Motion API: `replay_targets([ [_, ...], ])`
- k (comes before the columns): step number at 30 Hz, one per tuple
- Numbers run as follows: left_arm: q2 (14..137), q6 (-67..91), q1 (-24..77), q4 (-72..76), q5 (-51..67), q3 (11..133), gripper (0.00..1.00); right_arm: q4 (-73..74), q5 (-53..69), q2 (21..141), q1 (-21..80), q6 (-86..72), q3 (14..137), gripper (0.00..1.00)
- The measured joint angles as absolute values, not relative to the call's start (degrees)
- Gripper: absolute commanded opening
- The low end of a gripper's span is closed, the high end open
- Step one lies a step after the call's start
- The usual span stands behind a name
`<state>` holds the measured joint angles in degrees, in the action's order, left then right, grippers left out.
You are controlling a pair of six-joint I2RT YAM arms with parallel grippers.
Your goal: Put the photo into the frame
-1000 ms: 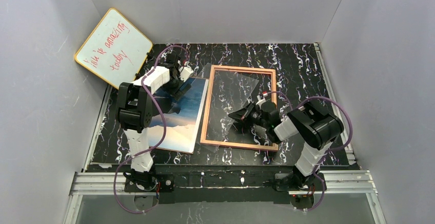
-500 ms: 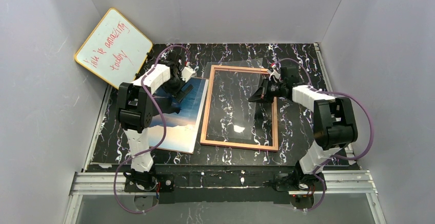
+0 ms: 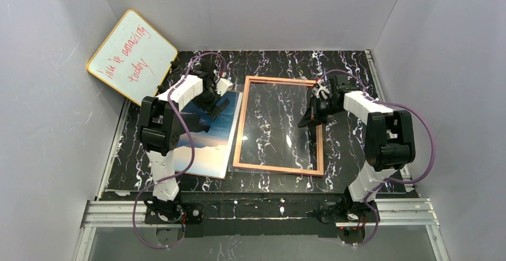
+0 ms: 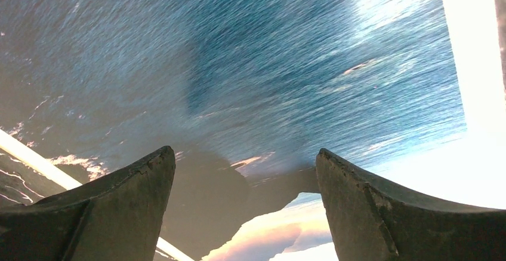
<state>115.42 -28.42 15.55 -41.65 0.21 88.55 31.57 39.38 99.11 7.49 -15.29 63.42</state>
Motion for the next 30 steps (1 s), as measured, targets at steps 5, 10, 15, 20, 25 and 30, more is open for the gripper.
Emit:
replay_targets([
  [5,115.4,-27.9,16.9,-41.6,0.2,88.6,0.86,32.5,39.0,99.1,5.7,-14.3,63.9,0.01],
  [10,115.4,-27.5,17.5,-41.6,0.0,88.6,0.86,33.2,38.7,99.1,3.9,-13.4,64.5,0.01],
  [15,115.4,-27.2,17.6,-41.6,-0.6,88.6,0.86,33.3,38.7,99.1,2.9,-13.0,64.8,0.01],
  [20,115.4,-26.9,17.7,-41.6,-0.9,88.6,0.86,33.3,38.2,99.1,2.2,-12.6,64.8,0.01],
  [25,115.4,-26.7,18.3,-41.6,-1.1,88.6,0.86,33.7,37.8,99.1,1.4,-12.0,65.2,0.01],
  [30,115.4,-26.5,19.0,-41.6,-1.1,88.7,0.86,34.2,37.7,99.1,0.9,-11.7,65.3,0.01],
])
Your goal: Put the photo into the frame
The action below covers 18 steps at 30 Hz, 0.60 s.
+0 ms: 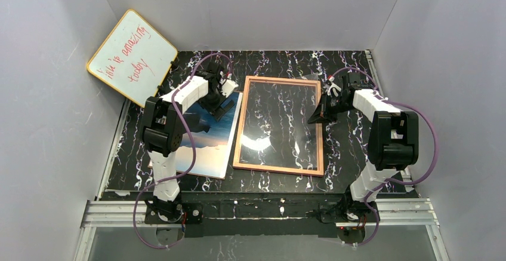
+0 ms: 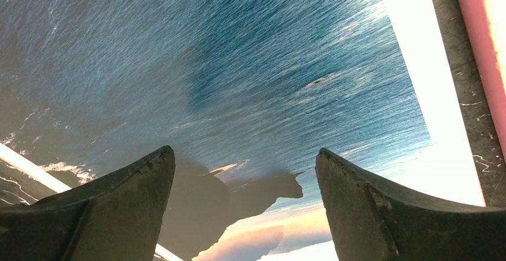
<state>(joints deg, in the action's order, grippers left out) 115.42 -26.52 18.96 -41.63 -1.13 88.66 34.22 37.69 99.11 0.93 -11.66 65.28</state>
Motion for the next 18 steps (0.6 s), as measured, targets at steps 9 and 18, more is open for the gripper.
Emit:
replay_targets([
  [9,115.4,-26.3,19.4,-41.6,-1.3,88.7,0.86,34.7,37.7,99.2,0.8,-11.3,65.6,0.01],
  [18,115.7,-25.6,21.4,-40.5,-1.8,88.7,0.86,32.6,40.3,99.1,0.8,-11.6,65.6,0.01],
])
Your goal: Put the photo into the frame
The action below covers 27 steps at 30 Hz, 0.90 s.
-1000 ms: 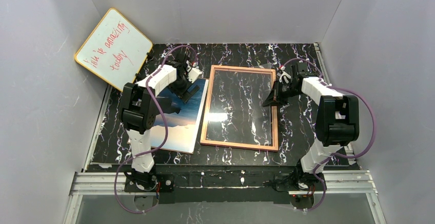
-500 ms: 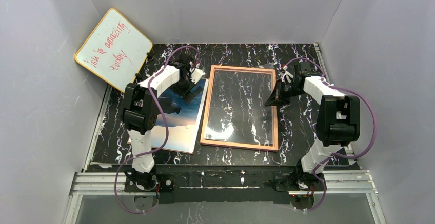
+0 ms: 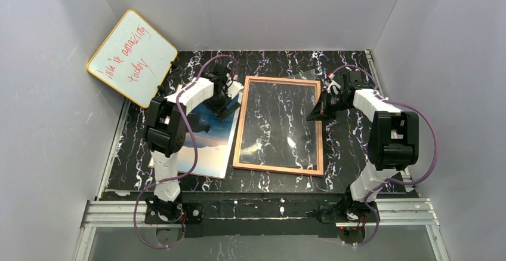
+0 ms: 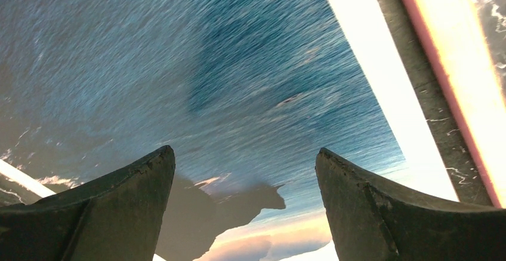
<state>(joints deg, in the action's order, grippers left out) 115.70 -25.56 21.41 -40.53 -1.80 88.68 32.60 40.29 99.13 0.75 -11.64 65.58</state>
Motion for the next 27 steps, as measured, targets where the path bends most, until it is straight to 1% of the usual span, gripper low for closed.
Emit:
replay_targets([
  [8,117.3,-24.8,23.4,-40.3,-1.9,88.7,0.86,28.6,43.7,99.0,0.8,-12.1,65.6,0.01],
  [17,117.6,-24.4,23.6,-40.3,-2.0,88.7,0.86,27.0,44.4,99.0,0.8,-12.9,65.5,0.01],
  [18,117.6,-24.4,23.7,-40.3,-2.0,88.7,0.86,27.0,44.3,99.0,0.8,-12.9,65.5,0.06],
  [20,117.6,-24.4,24.1,-40.2,-2.1,88.7,0.86,27.0,44.3,99.0,0.8,-12.9,65.4,0.19],
  [22,117.6,-24.4,24.6,-40.0,-2.2,88.7,0.86,26.9,44.0,99.1,0.8,-13.1,65.2,0.30],
  [24,117.6,-24.4,24.9,-39.8,-2.2,88.7,0.86,26.7,43.3,99.2,0.8,-13.3,65.1,0.37],
  [25,117.6,-24.4,24.9,-39.8,-2.2,88.7,0.86,26.7,42.9,99.2,0.8,-13.3,65.1,0.46],
  [26,117.6,-24.4,25.0,-39.7,-2.2,88.7,0.86,26.7,42.4,99.3,0.8,-13.3,65.1,0.58],
  [27,117.6,-24.4,25.0,-39.6,-2.2,88.7,0.86,26.8,41.8,99.3,0.8,-13.3,65.1,0.63],
])
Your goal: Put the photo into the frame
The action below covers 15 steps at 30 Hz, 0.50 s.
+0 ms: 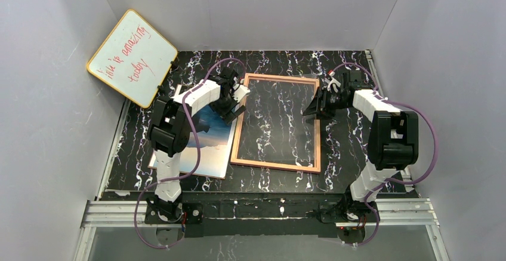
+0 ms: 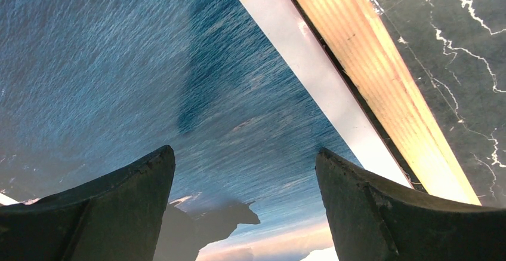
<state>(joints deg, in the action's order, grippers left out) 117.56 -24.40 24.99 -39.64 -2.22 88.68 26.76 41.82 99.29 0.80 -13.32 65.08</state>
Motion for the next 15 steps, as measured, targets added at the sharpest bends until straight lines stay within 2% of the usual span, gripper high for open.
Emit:
replay_targets([
  [7,117.6,-24.4,25.0,-39.5,-2.5,88.7,0.86,27.0,35.9,99.5,2.6,-13.3,65.1,0.73],
  [10,117.6,-24.4,25.0,-39.5,-2.5,88.7,0.86,27.0,33.1,99.5,3.8,-13.4,65.1,0.81],
  [15,117.6,-24.4,25.0,-39.5,-2.5,88.7,0.86,27.7,28.7,99.5,5.6,-13.3,65.4,0.86],
])
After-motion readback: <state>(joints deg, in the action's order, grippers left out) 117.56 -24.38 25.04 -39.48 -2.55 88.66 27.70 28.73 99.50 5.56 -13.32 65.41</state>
